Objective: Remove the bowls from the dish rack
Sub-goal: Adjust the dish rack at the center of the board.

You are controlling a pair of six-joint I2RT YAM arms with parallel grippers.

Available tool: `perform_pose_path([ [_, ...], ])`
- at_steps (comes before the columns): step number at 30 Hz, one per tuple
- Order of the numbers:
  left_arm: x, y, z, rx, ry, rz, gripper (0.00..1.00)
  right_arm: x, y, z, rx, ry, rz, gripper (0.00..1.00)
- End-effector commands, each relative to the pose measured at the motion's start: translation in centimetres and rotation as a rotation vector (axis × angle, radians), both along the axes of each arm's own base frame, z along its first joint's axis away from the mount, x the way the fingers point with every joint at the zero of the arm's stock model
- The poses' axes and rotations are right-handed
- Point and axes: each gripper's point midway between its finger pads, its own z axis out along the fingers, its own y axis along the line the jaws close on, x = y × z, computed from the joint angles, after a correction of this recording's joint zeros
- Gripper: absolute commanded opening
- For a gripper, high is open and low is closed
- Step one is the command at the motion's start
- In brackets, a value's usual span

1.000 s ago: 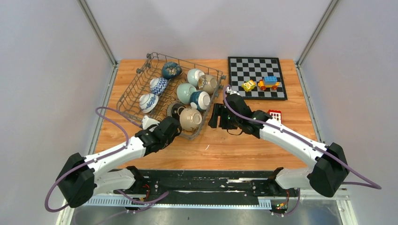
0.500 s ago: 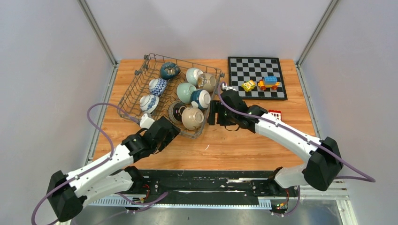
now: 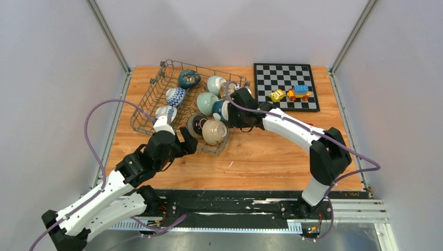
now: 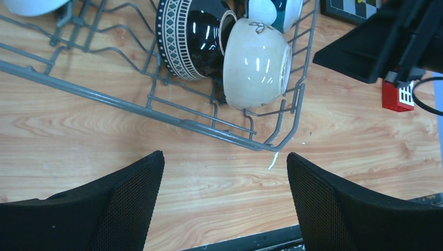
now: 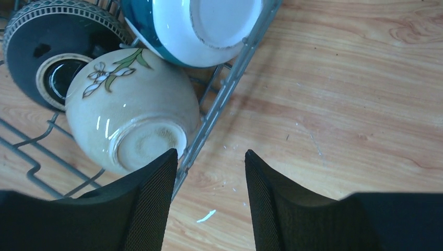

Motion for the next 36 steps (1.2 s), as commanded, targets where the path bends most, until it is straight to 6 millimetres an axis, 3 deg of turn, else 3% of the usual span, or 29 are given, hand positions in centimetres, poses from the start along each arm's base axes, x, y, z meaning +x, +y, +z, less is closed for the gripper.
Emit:
perform_pose_path([
  [1, -0.2, 1.5, 0.7, 0.109, -0.057, -0.029, 0.89, 1.2, 0.4, -0.7, -0.037, 0.011, 0.007, 0.54],
  [6, -0.9, 1.7, 0.4, 0.081, -0.05, -0.032, 0.88, 2.2, 0.6, -2.0, -0.068, 0.034, -0.005, 0.48],
  [17, -1.4, 2.3, -0.1, 0.046, -0.058, -0.008, 0.88, 2.8, -1.8, -5.6, -0.145, 0.114, -0.047, 0.28],
  [22, -1.4, 2.2, -0.5, 0.033, -0.045, 0.0, 0.87, 4.1, -3.0, -5.6, -0.145, 0.114, -0.065, 0.19],
  [28, -0.9, 2.5, 0.7, 0.046, -0.075, 0.018, 0.87, 5.9, -4.3, -6.0, -0.142, 0.131, -0.084, 0.04],
  [36, 0.2, 3.3, 1.6, 0.112, -0.097, 0.064, 0.87, 8.3, -4.2, -5.6, -0.133, 0.12, -0.069, 0.02],
])
